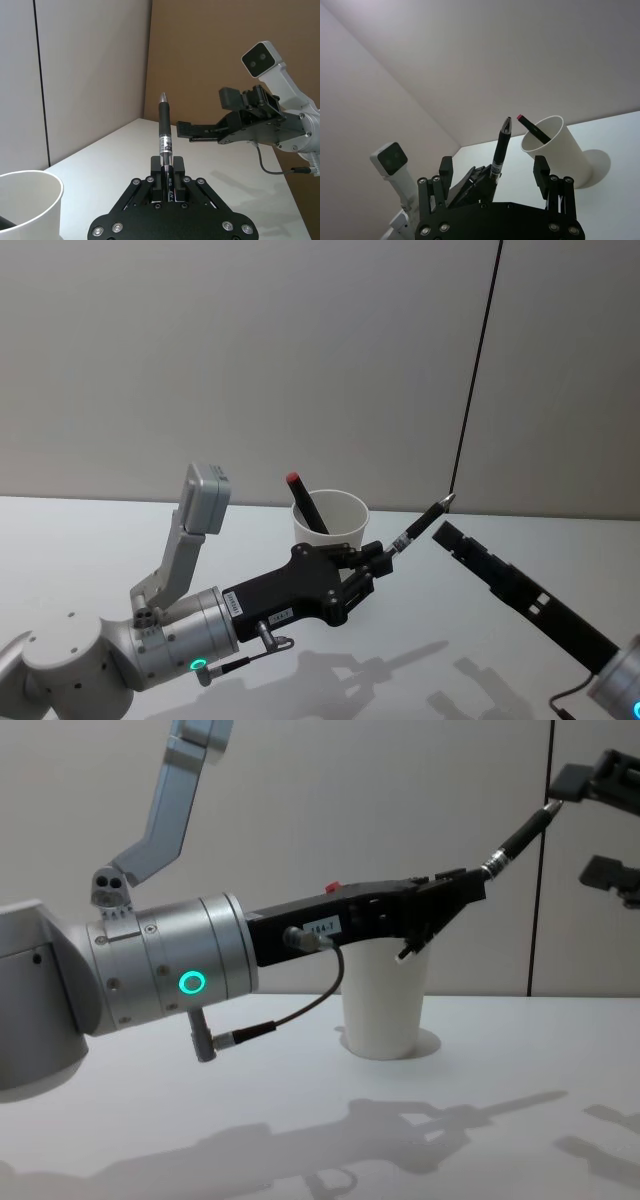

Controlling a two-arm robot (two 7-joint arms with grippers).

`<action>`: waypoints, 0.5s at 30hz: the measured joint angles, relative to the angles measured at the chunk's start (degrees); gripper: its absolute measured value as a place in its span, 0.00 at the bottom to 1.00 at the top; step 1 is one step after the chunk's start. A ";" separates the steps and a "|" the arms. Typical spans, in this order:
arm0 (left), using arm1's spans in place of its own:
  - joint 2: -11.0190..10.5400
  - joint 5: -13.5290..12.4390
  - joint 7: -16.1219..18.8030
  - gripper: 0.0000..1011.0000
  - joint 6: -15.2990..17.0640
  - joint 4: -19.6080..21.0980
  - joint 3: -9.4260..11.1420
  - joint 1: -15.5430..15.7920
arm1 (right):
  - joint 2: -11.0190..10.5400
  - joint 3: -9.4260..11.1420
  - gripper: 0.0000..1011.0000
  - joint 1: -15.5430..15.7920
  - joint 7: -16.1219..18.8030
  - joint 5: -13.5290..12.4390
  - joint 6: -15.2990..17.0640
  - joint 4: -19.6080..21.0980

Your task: Place the pen into the pen holder.

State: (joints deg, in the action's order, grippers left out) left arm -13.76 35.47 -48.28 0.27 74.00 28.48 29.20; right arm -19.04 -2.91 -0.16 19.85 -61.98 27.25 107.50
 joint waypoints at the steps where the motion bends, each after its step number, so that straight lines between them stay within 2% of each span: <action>1: 0.00 0.00 0.00 0.14 0.00 0.00 0.00 0.00 | 0.19 -0.15 0.99 -0.25 -0.17 -0.15 0.08 -0.09; 15: 0.00 0.00 0.00 0.14 0.00 0.00 0.00 0.00 | 2.45 -2.45 0.99 -2.98 -3.63 -0.83 -0.24 -1.47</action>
State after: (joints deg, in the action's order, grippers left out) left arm -13.76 35.47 -48.28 0.27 74.00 28.48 29.20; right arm -16.58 -5.36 -3.14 16.22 -62.81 27.02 106.03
